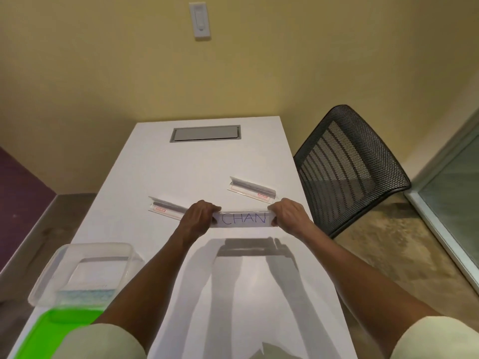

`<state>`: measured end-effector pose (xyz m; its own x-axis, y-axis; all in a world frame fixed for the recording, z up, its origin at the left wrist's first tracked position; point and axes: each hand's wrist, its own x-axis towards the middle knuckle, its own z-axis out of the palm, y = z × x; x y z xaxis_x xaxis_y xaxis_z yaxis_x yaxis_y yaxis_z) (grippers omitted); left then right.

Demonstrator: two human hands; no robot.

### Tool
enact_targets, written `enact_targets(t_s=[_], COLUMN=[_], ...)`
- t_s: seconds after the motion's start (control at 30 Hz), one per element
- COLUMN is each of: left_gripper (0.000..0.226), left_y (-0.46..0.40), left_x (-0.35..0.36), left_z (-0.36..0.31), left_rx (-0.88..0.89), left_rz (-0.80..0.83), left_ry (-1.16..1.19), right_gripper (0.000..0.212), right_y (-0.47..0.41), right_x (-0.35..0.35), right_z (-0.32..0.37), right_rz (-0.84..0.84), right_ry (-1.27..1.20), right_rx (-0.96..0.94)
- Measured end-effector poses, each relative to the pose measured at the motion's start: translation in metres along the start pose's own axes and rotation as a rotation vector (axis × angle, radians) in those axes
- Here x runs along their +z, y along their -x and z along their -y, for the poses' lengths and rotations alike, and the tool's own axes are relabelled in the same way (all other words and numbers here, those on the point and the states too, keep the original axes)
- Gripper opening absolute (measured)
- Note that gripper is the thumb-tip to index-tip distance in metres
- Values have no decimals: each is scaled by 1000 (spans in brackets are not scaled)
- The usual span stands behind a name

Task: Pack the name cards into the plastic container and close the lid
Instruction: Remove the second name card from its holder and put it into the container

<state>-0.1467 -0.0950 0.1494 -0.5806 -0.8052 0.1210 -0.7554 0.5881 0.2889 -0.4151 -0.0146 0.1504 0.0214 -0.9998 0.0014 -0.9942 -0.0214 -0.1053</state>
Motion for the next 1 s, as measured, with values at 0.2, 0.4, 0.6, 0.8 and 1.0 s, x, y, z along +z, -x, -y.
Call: enact_targets(t_s=[0.2,0.4,0.6,0.8,1.0], left_gripper=[35,43,48,46,46], left_y=[21,46,66,87,114], left_x=[-21,-50,-73,-87,-99], left_z=[19,43,72,101,139], left_rx=[-8,-19,-119,-193,-251], left_rz=[-26,-34,45,-5,-31], left_ry=[-8,6,-23,-14,2], right_gripper=[10,11,17,13,18], right_y=[-4,-8,-15,-28,-41], right_x=[-14,-17,-21,-20,-11], right_z=[31,71,111,151,193], right_rz=[-11,-44,-57,-72,-95], right_ry=[17,-3,-20,-5,1], right_rx=[-17,-78,-120,-164,-237])
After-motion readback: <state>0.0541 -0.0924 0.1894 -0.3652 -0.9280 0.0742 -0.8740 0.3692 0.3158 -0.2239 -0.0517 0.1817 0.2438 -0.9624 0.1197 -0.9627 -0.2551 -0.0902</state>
